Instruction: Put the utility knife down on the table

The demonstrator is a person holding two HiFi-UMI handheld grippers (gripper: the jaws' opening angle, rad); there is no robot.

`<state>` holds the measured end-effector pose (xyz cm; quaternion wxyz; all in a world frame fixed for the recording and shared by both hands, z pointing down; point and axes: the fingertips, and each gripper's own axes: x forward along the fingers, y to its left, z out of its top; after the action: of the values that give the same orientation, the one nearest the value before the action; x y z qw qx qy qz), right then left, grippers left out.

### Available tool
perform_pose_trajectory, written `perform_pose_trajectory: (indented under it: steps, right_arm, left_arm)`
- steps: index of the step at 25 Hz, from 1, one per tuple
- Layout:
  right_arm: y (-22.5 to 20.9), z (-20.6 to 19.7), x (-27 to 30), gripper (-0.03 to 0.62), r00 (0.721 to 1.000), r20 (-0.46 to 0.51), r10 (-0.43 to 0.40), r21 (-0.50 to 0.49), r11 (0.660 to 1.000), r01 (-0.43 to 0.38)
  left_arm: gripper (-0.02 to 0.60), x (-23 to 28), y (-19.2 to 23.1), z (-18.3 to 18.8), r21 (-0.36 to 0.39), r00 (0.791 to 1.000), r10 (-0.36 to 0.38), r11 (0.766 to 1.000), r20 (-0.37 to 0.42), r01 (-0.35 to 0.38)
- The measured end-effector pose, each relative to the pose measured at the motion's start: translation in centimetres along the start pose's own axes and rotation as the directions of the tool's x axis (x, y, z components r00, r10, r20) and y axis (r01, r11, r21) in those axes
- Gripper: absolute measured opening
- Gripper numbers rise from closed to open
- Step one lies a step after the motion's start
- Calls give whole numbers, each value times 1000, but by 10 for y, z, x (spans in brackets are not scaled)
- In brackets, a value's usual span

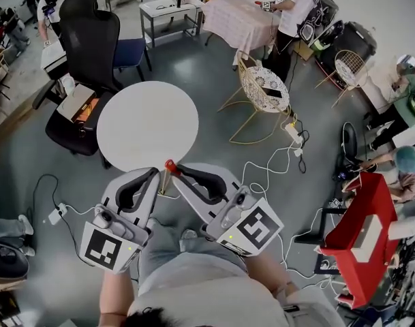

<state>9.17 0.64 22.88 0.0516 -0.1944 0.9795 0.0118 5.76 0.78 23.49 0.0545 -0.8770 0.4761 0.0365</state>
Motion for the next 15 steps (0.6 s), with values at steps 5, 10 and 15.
perform_pose_trajectory:
  steps: [5, 10, 15]
  right_arm:
    - [-24, -7, 18, 57, 999, -12, -31, 7, 999, 31]
    - [-50, -14, 47, 57, 996, -27, -82, 15, 997, 82]
    - [-81, -30, 91, 57, 989, -59, -135, 26, 990, 137]
  left_arm:
    - [9, 20, 24, -10, -13, 1000, -25, 1000, -15, 25]
    - [9, 39, 57, -12, -14, 997, -71, 997, 9, 71]
    - [9, 55, 106, -33, -52, 991, -118, 992, -63, 114]
